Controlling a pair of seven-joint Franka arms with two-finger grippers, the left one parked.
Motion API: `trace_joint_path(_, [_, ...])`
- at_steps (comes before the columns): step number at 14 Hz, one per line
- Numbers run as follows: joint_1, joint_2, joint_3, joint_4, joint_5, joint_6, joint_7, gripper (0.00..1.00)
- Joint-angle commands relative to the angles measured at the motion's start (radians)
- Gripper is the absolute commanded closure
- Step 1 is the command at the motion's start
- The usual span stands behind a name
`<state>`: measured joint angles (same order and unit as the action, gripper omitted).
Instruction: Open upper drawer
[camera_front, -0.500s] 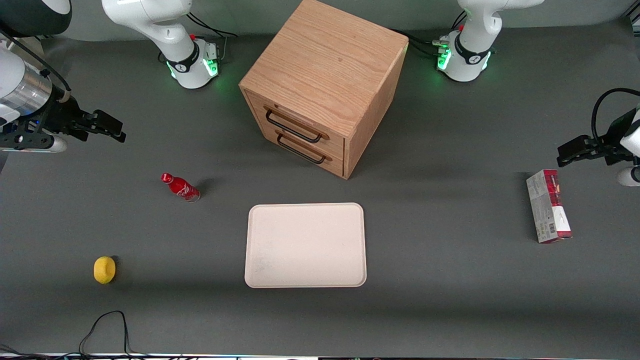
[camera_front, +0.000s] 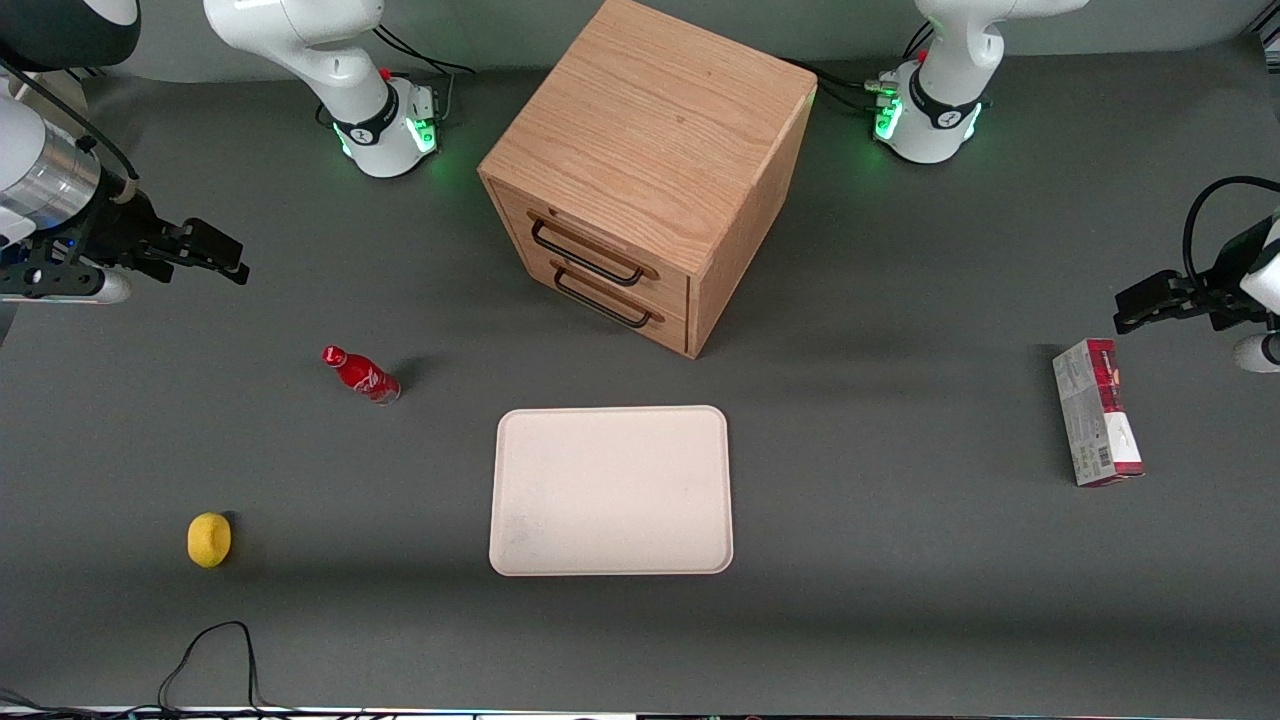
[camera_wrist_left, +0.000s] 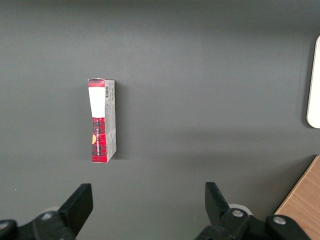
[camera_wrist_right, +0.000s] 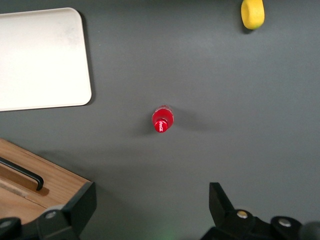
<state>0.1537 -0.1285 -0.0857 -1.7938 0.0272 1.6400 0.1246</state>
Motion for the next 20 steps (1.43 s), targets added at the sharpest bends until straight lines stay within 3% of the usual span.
trace_joint_path(1, [0.015, 0.035, 0.007, 0.057, -0.009, -0.016, -0.046, 0.0])
trace_joint_path(9, [0.013, 0.234, 0.309, 0.355, -0.006, -0.167, -0.065, 0.0])
trace_joint_path(17, [0.012, 0.286, 0.567, 0.344, 0.002, -0.164, -0.528, 0.0])
trace_joint_path(20, [0.012, 0.308, 0.575, 0.332, 0.09, -0.167, -0.608, 0.0])
